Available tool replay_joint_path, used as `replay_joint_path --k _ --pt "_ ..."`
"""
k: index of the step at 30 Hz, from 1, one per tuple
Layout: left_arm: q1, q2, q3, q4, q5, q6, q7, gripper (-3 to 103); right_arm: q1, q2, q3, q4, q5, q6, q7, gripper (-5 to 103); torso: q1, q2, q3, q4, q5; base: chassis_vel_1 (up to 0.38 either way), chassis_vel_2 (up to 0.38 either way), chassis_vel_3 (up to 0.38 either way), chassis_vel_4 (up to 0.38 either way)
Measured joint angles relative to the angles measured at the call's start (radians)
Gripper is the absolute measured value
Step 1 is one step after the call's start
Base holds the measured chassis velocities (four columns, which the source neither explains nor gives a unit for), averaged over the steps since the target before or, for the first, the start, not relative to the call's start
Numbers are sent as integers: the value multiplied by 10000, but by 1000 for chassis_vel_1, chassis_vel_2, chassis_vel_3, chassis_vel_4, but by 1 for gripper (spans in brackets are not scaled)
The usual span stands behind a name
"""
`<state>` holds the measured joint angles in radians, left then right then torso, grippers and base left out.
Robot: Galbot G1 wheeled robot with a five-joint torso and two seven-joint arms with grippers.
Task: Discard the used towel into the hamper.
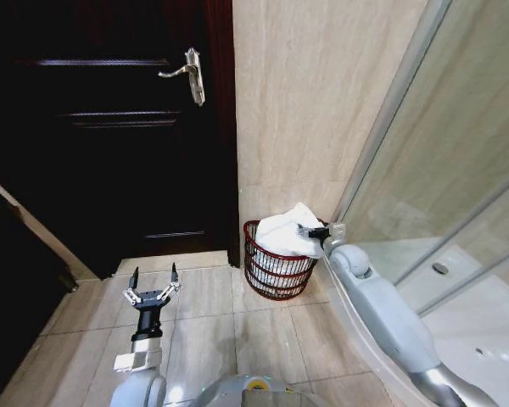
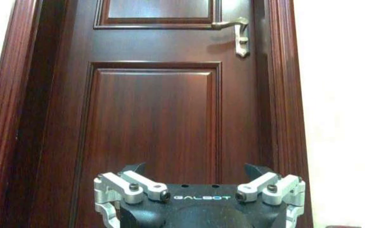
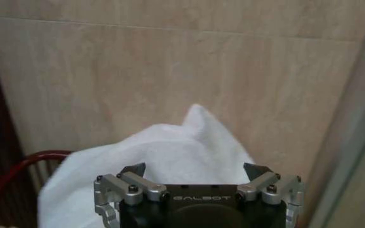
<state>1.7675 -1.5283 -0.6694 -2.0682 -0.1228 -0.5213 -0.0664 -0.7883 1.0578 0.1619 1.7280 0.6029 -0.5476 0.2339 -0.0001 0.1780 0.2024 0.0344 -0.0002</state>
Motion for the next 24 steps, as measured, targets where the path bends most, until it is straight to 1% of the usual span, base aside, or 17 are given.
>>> replay_joint_path --k 4,8,10,11,12,14,17,18,19,20,21,22,23,24 --pt "-15 -8 16 -30 48 7 6 100 144 267 -165 -500 3 171 -257 100 0 0 1 2 3 0 0 0 0" --pt "-21 73 -44 -233 78 93 -12 100 428 593 -205 -1643 -24 344 -671 100 0 0 0 4 2 0 0 0 0" --pt "-3 89 -77 -323 68 133 -38 100 464 625 -177 -1955 -78 390 -796 100 0 0 0 3 3 0 0 0 0" --pt "9 90 -101 -372 54 152 -61 100 480 626 -157 -2164 -121 450 -859 103 0 0 0 4 1 0 0 0 0" --pt "19 75 -111 -395 49 156 -70 100 480 624 -137 -2285 -141 492 -890 100 0 0 -1 4 2 0 0 0 0" --pt "33 43 -112 -399 50 156 -72 100 480 606 -110 -2376 -141 498 -898 100 0 0 -1 5 2 0 0 0 0" --pt "58 -62 -58 -364 122 118 -71 100 500 541 -42 -2448 -27 369 -804 89 0 0 -1 4 3 0 0 0 0" --pt "62 -94 -40 -354 151 102 -69 100 529 512 -20 -2464 29 262 -750 84 0 0 -1 4 2 0 0 0 0" --pt "62 -94 -40 -354 151 102 -69 100 529 512 -20 -2464 29 262 -750 84 0 0 -1 4 2 0 0 0 0" --pt "63 -123 -31 -352 175 86 -66 100 566 488 3 -2483 78 175 -690 78 0 0 -1 3 1 0 0 0 0" --pt "65 -138 -30 -353 181 82 -65 100 588 463 19 -2487 107 159 -644 78 0 0 -1 4 2 0 0 0 0" --pt "66 -140 -32 -358 182 80 -64 100 600 436 35 -2473 134 157 -604 73 0 0 0 4 3 0 0 0 0" --pt "66 -140 -32 -358 182 80 -64 100 600 436 35 -2473 134 157 -604 73 0 0 0 4 3 0 0 0 0" --pt "66 -136 -39 -365 182 77 -63 100 600 406 56 -2417 164 156 -567 67 0 0 0 3 3 0 0 0 0"
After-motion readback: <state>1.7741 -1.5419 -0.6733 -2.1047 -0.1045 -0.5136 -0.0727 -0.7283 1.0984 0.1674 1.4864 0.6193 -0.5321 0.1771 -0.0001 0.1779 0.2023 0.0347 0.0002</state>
